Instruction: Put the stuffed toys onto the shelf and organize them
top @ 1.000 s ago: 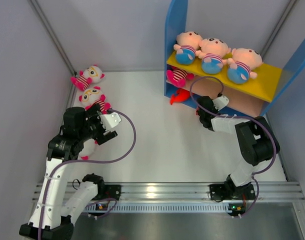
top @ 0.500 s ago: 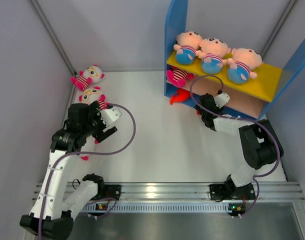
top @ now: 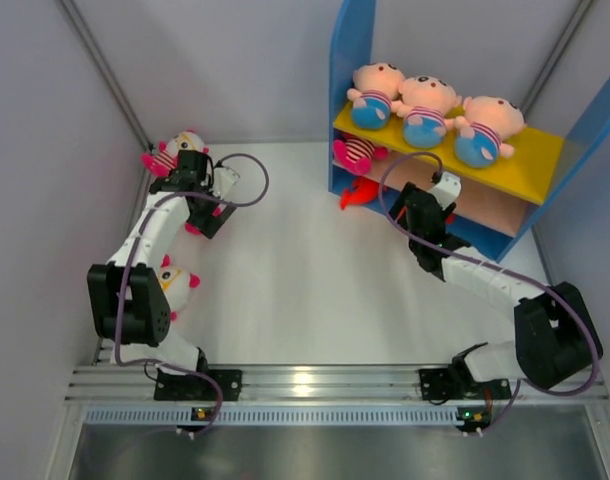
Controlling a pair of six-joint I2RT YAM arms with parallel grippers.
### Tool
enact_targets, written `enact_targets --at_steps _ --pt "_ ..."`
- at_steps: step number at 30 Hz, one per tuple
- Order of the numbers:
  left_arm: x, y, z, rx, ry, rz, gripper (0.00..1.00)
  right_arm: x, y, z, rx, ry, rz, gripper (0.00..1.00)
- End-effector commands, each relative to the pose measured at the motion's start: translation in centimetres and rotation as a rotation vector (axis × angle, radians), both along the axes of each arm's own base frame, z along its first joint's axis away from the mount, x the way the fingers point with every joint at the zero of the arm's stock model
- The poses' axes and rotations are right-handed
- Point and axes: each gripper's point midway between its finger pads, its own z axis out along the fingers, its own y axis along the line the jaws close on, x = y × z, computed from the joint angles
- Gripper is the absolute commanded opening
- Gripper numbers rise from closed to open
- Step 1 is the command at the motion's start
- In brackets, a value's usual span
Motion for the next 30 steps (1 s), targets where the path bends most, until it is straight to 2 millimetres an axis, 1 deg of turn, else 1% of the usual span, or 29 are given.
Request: enact_targets --at_steps 1,2,3,4,5,6,7,8,10,11,12,14,15,16,17,18,19,21,22,23,24,25,26,27,28,29,30 --pt "3.2 2.8 -1.8 0.044 -0.024 0.094 0.99 -0.5 0.1 1.8 -0.058 -0.054 0.05 0.75" --pt "4.1 3.1 -2.4 0.06 -0.041 0.094 0.99 -0.6 0.0 2.2 -0.059 -0.065 0.054 0.75" --pt "4.3 3.3 -4.3 0.077 -0.006 0.093 0.99 -0.7 0.0 2.3 -0.062 -0.068 0.059 0.75" --pt "4.5 3.5 -5.0 0.094 0.009 0.08 0.99 -0.8 0.1 2.4 -0.067 -0.072 0.069 0.75" --pt "4.7 4.0 -5.5 0.125 0.017 0.09 0.99 -0.9 0.3 2.9 -0.063 -0.083 0.085 0.75" --pt "5.4 4.3 -5.9 0.141 0.008 0.097 0.98 -1.0 0.4 3.0 -0.064 -0.087 0.093 0.74" --pt "5.8 4.5 -6.9 0.164 0.03 0.088 0.97 -1.1 0.4 3.1 -0.069 -0.088 0.1 0.75" --pt "6.2 4.7 -7.2 0.171 0.026 0.089 0.95 -1.2 0.4 3.5 -0.064 -0.098 0.104 0.75" --pt "7.4 5.0 -7.6 0.166 0.004 0.088 0.92 -1.4 0.3 3.6 -0.067 -0.101 0.107 0.75" --pt "7.8 5.0 -7.6 0.167 -0.007 0.084 0.85 -1.6 0.3 3.9 -0.066 -0.109 0.112 0.74" --pt "8.5 5.1 -7.7 0.17 -0.025 0.077 0.79 -1.7 0.2 3.6 -0.07 -0.104 0.113 0.75" --pt "9.0 5.0 -7.8 0.171 -0.033 0.064 0.68 -2.0 0.2 3.8 -0.069 -0.109 0.119 0.75" --pt "9.1 4.8 -8.2 0.166 -0.028 0.05 0.57 -2.2 0.1 3.7 -0.07 -0.108 0.121 0.75" --pt "9.1 4.8 -8.2 0.171 -0.023 0.034 0.52 -2.3 0.0 3.6 -0.076 -0.105 0.121 0.75" --pt "9.2 4.8 -8.4 0.172 -0.018 0.023 0.44 -2.4 0.0 3.7 -0.073 -0.109 0.124 0.75" --pt "9.1 4.8 -8.4 0.174 -0.014 0.015 0.17 -2.6 0.0 3.7 -0.079 -0.107 0.13 0.74" --pt "9.0 4.7 -8.5 0.172 -0.012 0.006 0.0 -2.7 0.0 3.8 -0.087 -0.108 0.136 0.74" --pt "8.7 4.3 -7.7 0.156 -0.028 -0.005 0.0 -2.9 0.2 4.1 -0.092 -0.119 0.165 0.74" --pt "8.6 3.6 -7.2 0.126 -0.041 -0.042 0.0 -3.0 0.4 4.4 -0.126 -0.123 0.198 0.74" --pt "8.2 3.1 -6.7 0.108 -0.05 -0.066 0.0 -3.2 1.2 5.2 -0.13 -0.148 0.258 0.74" --pt "7.2 2.5 -4.9 0.081 -0.086 -0.096 0.0 -3.3 1.7 5.8 -0.146 -0.163 0.3 0.74" --pt "6.5 1.7 -3.9 0.063 -0.1 -0.155 0.0 -3.4 2.0 6.4 -0.195 -0.177 0.349 0.74" --pt "5.7 -0.8 -3.1 -0.044 -0.115 -0.254 0.0 -4.0 3.4 7.4 -0.199 -0.206 0.45 0.73" --pt "3.0 -2.0 -1.3 -0.093 -0.112 -0.317 0.0 -4.3 4.4 8.8 -0.209 -0.246 0.518 0.73" --pt "1.8 -3.1 -0.2 -0.123 -0.124 -0.39 0.0 -4.8 5.3 9.7 -0.252 -0.283 0.602 0.73" --pt "0.2 -5.4 0.7 -0.23 -0.134 -0.483 0.0 -6.2 7.9 11.6 -0.234 -0.356 0.77 0.73" --pt "-2.4 -6.2 2.0 -0.254 -0.142 -0.541 0.0 -7.0 9.1 12.5 -0.236 -0.39 0.856 0.73"
